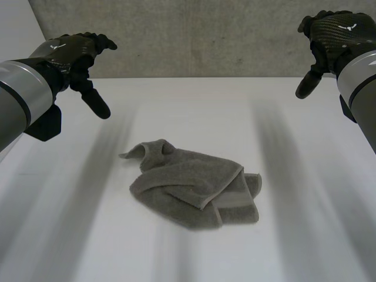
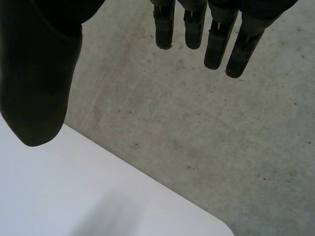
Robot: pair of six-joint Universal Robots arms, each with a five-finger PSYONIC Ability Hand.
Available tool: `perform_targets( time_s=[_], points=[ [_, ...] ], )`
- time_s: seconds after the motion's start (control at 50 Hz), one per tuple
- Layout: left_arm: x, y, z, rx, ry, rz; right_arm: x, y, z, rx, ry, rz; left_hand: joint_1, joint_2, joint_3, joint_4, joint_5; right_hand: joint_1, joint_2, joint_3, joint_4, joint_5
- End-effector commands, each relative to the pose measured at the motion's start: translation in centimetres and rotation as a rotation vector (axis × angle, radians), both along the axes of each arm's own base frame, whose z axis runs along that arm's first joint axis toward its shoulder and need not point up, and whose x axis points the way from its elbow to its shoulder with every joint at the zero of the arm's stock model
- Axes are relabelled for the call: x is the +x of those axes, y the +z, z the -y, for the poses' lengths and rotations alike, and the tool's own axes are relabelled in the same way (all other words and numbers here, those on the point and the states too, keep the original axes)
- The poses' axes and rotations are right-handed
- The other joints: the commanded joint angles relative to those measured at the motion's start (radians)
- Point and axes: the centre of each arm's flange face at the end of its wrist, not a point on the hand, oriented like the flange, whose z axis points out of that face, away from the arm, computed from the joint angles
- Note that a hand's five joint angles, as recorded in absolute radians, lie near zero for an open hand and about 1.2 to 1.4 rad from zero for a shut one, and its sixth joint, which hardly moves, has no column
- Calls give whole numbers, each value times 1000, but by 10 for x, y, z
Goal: Fold the laundry
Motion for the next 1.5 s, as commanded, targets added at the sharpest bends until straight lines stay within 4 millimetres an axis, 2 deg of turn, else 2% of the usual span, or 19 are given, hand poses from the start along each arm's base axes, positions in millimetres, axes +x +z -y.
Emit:
perform_targets(
  time_s=[0.02, 0.28, 0.36, 0.5, 0.54, 0.72, 0.86, 1.0, 1.04, 1.08, 1.1, 1.12, 1.14, 1.2, 1.26, 1.3, 1.36, 1.4, 1.5],
  points=[
    [0, 1, 0, -3, 1, -1, -2, 0, 2, -1, -14, 0, 8, 9, 8, 10, -15, -61, -71, -68, -80, -60],
    [-2, -2, 2, -4, -10, 1, 14, -6, -7, -1, 135, -72, 8, 9, 8, 10, -15, -61, -71, -68, -80, -60],
    [-7, -10, 9, -15, -24, -5, 28, -30, -19, 52, 293, -234, 8, 9, 8, 10, -15, -61, -71, -68, -80, -60],
    [-23, -53, 37, -60, -79, 40, 61, -63, -64, 112, 537, -391, 38, 39, 37, 40, 14, -61, -71, -68, -80, -60],
    [-27, -64, 41, -60, -101, 80, 75, -86, -76, 168, 609, -410, 40, 41, 40, 43, 17, -61, -71, -68, -80, -60],
    [-35, -133, 51, -19, -212, 383, 103, -140, -83, 288, 675, -340, 46, 47, 46, 49, 23, -61, -71, -68, -80, -60],
    [-36, -157, 50, 5, -252, 456, 113, -178, -78, 388, 642, -167, 55, 56, 55, 57, 32, -61, -71, -68, -80, -60],
    [-41, -171, 42, 41, -339, 442, 115, -193, -78, 417, 628, -170, 172, 173, 172, 174, 149, 148, 138, 141, 129, 149],
    [-42, -174, 40, 50, -355, 440, 115, -193, -76, 412, 611, -172, 225, 226, 224, 227, 202, 240, 230, 233, 221, 241],
    [-42, -177, 39, 58, -362, 438, 112, -189, -71, 392, 561, -176, 321, 322, 321, 324, 298, 547, 536, 540, 527, 548],
    [-42, -179, 39, 61, -363, 436, 112, -189, -71, 392, 561, -176, 537, 538, 537, 540, 514, 549, 538, 541, 529, 549],
    [-42, -179, 39, 61, -363, 436, 109, -186, -67, 378, 530, -178, 540, 541, 539, 542, 516, 822, 811, 815, 802, 823],
    [-43, -177, 41, 51, -358, 429, 107, -181, -64, 359, 505, -172, 813, 814, 812, 815, 790, 1060, 1050, 1053, 1040, 1061],
    [-44, -170, 47, -4, -334, 413, 106, -170, -62, 327, 486, -160, 1215, 1216, 1215, 1218, 1192, 1161, 1151, 1154, 1142, 1162],
    [-44, -154, 56, -93, -280, 382, 102, -140, -60, 243, 462, -130, 1217, 1218, 1217, 1220, 1194, 1161, 1151, 1154, 1142, 1162],
    [-40, -143, 62, -138, -231, 364, 86, -110, -42, 171, 412, -94, 1217, 1218, 1217, 1220, 1194, 1161, 1151, 1154, 1142, 1162],
    [-31, -119, 71, -205, -118, 331, 75, -92, -33, 129, 378, -75, 1217, 1218, 1217, 1220, 1194, 1161, 1151, 1154, 1142, 1162],
    [-24, -107, 75, -231, -58, 322, 56, -55, -22, 32, 332, -60, 1217, 1218, 1217, 1220, 1194, 1161, 1151, 1154, 1142, 1162],
    [2, -65, 79, -313, 89, 295, 27, -22, -3, -55, 264, -122, 1217, 1218, 1217, 1220, 1194, 1161, 1151, 1154, 1142, 1162]
  ],
)
